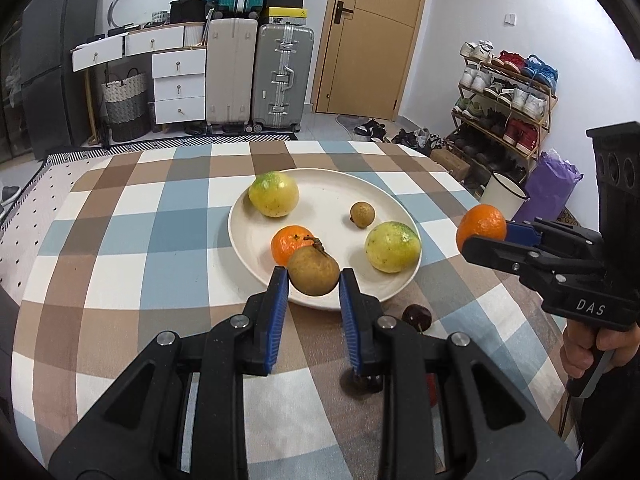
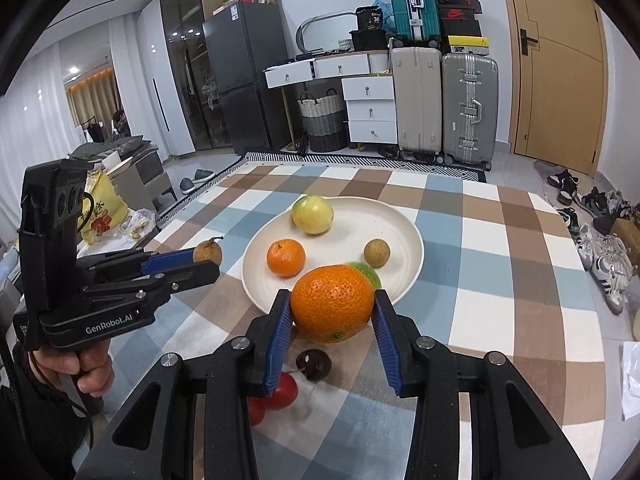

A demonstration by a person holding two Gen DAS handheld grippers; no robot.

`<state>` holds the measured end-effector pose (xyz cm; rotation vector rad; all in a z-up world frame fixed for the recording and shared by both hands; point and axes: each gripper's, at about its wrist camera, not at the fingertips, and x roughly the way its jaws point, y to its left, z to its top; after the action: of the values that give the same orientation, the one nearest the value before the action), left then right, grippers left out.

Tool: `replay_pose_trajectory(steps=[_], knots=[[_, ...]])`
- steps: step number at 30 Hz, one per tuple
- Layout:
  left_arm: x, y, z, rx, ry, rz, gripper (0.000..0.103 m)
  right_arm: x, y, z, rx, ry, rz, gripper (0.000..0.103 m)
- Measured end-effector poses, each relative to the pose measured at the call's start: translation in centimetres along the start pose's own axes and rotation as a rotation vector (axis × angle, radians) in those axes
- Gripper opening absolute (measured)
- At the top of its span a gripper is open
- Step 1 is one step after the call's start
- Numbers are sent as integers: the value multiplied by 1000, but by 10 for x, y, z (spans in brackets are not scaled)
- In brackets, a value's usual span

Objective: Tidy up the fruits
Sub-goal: 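Carry the orange and brown pear onto the plate and open both grippers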

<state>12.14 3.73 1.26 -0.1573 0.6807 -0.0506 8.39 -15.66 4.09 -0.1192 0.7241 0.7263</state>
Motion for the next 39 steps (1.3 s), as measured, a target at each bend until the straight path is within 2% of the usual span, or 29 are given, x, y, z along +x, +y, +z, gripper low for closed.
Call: replay_pose_trajectory(steps=[16,27,39], knots=[[45,-2,12,17,30,16,23,38,-20,21,58,-13,6,41],[59,12,10,-13,41,40,23,66,-50,17,100,8,-81,41],[69,14,5,-20,64,55,23,85,-57,21,156,4,-52,41]])
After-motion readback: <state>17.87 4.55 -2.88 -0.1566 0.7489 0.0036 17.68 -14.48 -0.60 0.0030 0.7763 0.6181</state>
